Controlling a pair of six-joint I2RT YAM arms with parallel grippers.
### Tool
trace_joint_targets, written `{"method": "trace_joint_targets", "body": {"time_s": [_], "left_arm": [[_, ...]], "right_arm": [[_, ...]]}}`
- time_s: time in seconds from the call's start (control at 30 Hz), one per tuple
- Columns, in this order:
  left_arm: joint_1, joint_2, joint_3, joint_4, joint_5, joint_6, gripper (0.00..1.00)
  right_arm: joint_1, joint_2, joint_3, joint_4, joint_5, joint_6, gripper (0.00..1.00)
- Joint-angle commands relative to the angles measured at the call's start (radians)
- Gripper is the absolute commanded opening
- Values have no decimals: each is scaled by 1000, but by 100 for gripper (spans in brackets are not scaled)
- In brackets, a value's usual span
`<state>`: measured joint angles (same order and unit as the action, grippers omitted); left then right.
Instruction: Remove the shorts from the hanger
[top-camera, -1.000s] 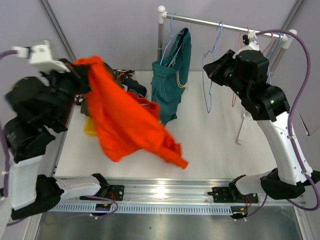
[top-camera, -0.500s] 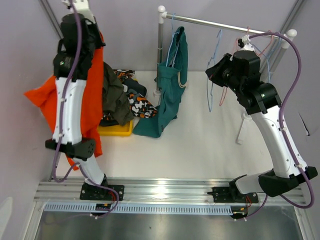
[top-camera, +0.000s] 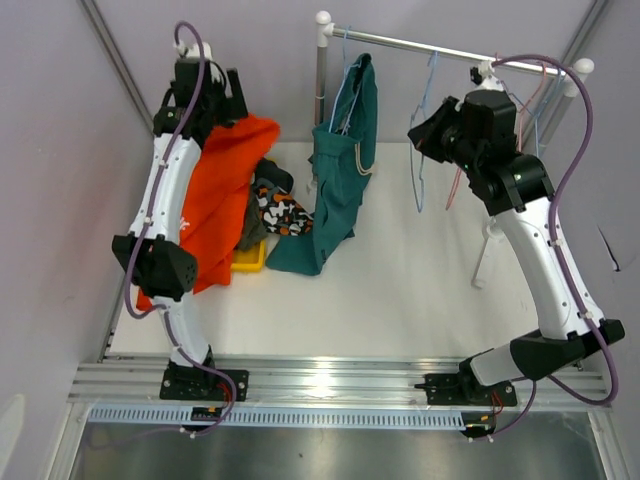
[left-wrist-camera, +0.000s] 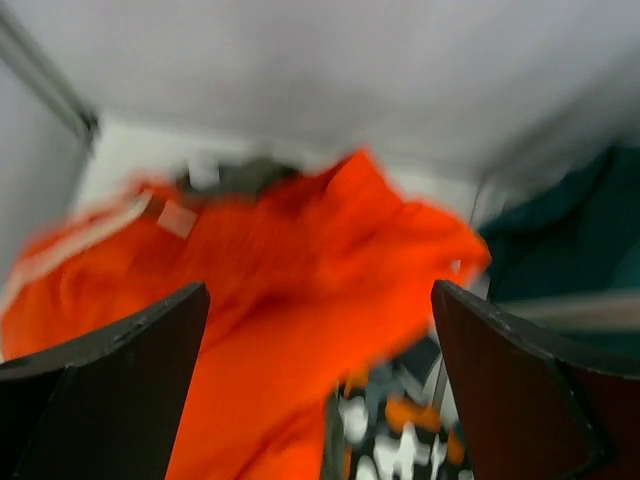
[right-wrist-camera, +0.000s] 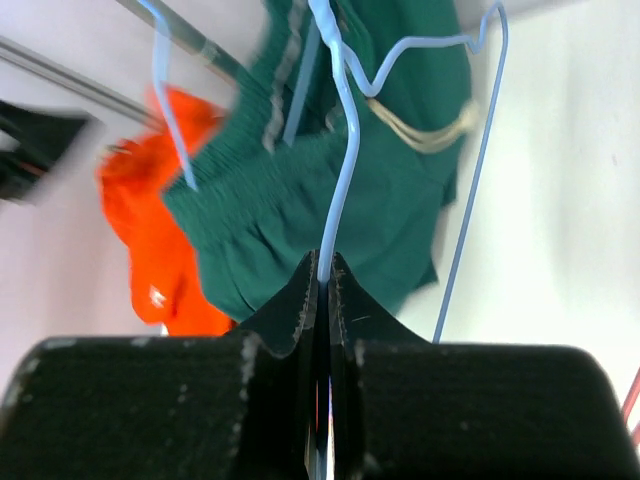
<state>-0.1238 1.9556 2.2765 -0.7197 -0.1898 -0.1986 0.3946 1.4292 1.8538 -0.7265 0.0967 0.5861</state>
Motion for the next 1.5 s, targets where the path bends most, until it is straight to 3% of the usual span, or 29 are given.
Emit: {"method": "trace_joint_targets", "body": {"time_s": [0.0,0.1,0.3,0.57,0.9,0.93,1.0,1.03,1.1,1.27,1.47], "left_arm": [[-10,-249,-345,67,58,-81,99],[-26,-503,-668,195,93,-116,99],[-69,-817,-1069,259,90,-130,99],[-122,-1009,-1213,246,164,-136,99],[-151,-1029,-1291,284,182,-133,99],[-152,-1037,-1298,293,182,-134,99],[-154,-1043,-1316,301,182,-137,99],[-155,-1047,-1316,301,182,-137,99],[-155,-1051,-1322,299,182,-133,99],[-155,-1063,-1350,304,182,-121,99],[-157,-1075,-1358,307,182,-114,99]], "right_arm": [[-3,51,169,61,-6,-63,0],[-14,140,312,32,1,-86,0],[-56,270,463,4,1,-92,0],[-106,316,394,27,17,-62,0],[-80,137,219,27,-15,-17,0],[-79,125,213,19,-12,-19,11],[-76,94,216,-4,-8,-23,44],[-74,85,220,-10,-2,-26,73],[-71,63,252,-37,17,-45,89],[-62,25,354,-100,80,-62,90],[56,62,389,10,61,-71,87]]}}
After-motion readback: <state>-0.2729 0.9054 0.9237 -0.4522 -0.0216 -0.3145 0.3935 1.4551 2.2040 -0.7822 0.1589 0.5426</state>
